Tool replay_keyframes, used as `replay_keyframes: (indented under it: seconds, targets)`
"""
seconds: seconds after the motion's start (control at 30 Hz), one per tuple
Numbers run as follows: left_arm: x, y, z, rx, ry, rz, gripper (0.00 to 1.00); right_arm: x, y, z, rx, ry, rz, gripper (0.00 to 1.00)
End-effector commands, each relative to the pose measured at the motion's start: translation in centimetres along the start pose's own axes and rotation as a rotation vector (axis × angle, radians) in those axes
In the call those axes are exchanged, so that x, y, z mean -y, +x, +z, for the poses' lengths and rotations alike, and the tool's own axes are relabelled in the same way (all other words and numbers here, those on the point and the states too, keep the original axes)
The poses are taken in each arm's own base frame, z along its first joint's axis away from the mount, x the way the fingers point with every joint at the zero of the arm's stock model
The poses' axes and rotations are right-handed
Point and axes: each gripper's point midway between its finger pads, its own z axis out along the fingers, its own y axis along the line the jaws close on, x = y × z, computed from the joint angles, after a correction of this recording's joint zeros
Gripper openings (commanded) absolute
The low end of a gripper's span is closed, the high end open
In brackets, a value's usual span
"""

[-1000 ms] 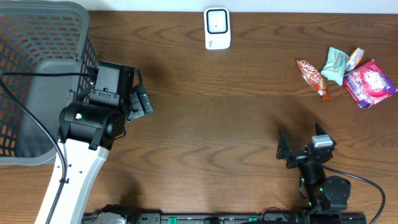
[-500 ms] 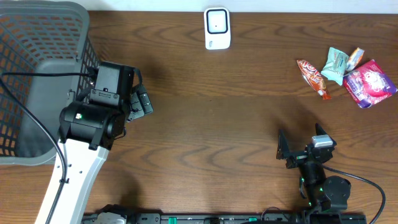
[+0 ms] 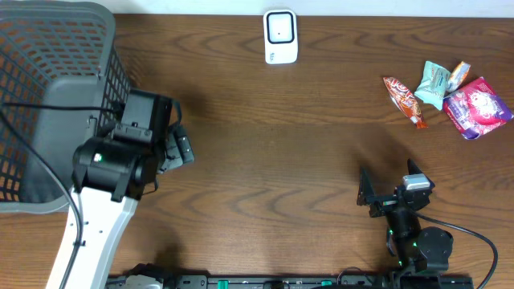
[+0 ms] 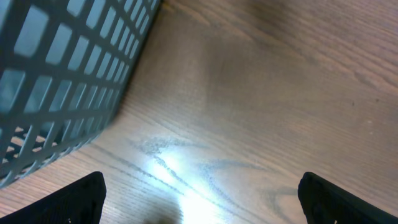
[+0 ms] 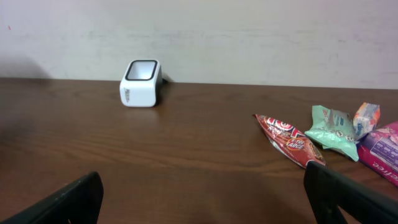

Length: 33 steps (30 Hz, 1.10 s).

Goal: Scan the item barcode

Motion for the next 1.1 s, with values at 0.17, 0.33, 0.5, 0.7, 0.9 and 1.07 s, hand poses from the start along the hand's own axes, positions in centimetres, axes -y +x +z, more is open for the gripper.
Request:
replay_keyframes:
  seconds: [0.17, 0.33, 0.5, 0.7, 0.9, 1.07]
  targets:
    - [-1.3, 3.2, 1.8, 0.032, 0.026, -0.039, 0.98, 0.4, 0.1, 0.0, 0.000, 0.019, 0.014, 0.99]
    - [-1.2, 3.9, 2.7, 0.117, 0.098, -0.122, 0.98, 0.4, 0.1, 0.0, 0.000, 0.019, 0.014, 0.99]
    - [-0.5, 2.8, 2.9, 0.299, 0.202, -0.092, 0.98, 0.4, 0.1, 0.0, 0.000, 0.018, 0.014, 0.99]
    - [-0.3, 2.6, 3.0, 0.449, 0.269, -0.039, 0.98, 0.4, 0.1, 0.0, 0.000, 0.018, 0.014, 0.99]
    - [-0.3, 2.5, 2.9, 0.630, 0.341, -0.030, 0.98, 0.4, 0.1, 0.0, 0.000, 0.019, 0.014, 0.99]
    - [-1.0, 2.7, 2.6, 0.733, 0.374, -0.060, 0.98, 0.4, 0.1, 0.0, 0.000, 0.019, 0.014, 0.99]
